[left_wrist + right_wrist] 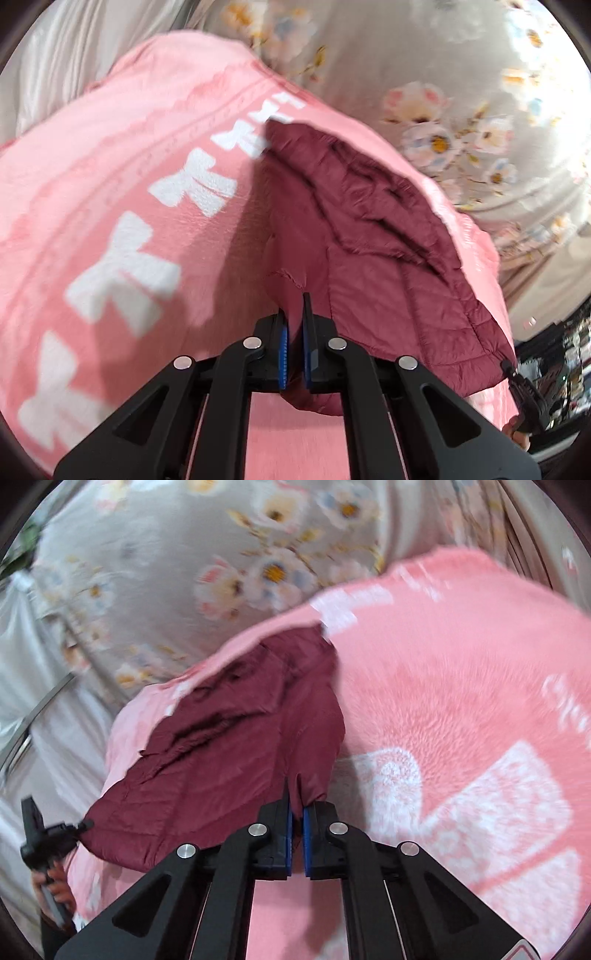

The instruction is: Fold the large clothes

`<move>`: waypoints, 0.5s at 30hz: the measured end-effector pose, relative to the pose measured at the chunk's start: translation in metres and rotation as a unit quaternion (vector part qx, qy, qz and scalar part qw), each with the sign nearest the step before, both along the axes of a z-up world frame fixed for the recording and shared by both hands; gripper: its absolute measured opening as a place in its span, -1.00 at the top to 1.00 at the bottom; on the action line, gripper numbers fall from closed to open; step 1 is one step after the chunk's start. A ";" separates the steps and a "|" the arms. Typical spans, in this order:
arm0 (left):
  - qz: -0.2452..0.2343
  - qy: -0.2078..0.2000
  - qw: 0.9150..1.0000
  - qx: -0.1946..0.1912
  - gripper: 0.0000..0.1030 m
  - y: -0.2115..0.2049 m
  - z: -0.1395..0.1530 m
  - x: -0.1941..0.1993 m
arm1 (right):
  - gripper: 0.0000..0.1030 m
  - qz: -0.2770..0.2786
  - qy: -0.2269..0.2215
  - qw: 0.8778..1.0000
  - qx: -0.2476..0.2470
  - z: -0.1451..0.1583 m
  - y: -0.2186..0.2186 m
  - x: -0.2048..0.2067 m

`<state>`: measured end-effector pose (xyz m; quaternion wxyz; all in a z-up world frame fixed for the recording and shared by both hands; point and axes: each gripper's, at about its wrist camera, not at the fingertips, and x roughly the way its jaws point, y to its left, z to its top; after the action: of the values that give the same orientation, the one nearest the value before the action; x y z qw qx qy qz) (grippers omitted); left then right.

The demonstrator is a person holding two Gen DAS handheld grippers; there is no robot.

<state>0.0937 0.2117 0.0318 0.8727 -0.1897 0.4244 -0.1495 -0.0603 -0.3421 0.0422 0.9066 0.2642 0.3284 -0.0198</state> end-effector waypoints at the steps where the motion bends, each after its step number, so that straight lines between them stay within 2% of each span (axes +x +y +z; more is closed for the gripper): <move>1: -0.003 -0.006 1.000 0.000 0.91 0.003 0.010 -0.018 | 0.93 0.010 -0.013 1.000 -0.011 0.012 0.004 -0.014; 6: -0.003 -0.039 0.999 -0.010 0.91 0.022 0.058 -0.097 | 0.94 0.056 -0.077 0.994 -0.060 0.073 0.023 -0.097; 9: 0.010 -0.080 0.996 -0.028 0.91 0.035 0.095 -0.129 | 0.94 0.054 -0.119 0.989 -0.064 0.114 0.023 -0.131; 11: 0.011 -0.117 0.992 -0.033 0.91 0.038 0.124 -0.133 | 0.94 0.046 -0.148 0.986 -0.059 0.137 0.019 -0.134; 13: 0.002 -0.146 0.989 -0.020 0.90 0.029 0.142 -0.124 | 0.94 0.030 -0.173 0.983 -0.052 0.157 0.011 -0.119; 15: -0.004 -0.156 0.988 -0.006 0.90 0.014 0.153 -0.091 | 0.94 0.020 -0.178 0.983 -0.037 0.160 0.002 -0.095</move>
<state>0.0025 0.2256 0.1846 0.9265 -0.1676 0.2826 -0.1833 -0.1553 -0.3398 0.2026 0.9601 0.2228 0.1660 0.0337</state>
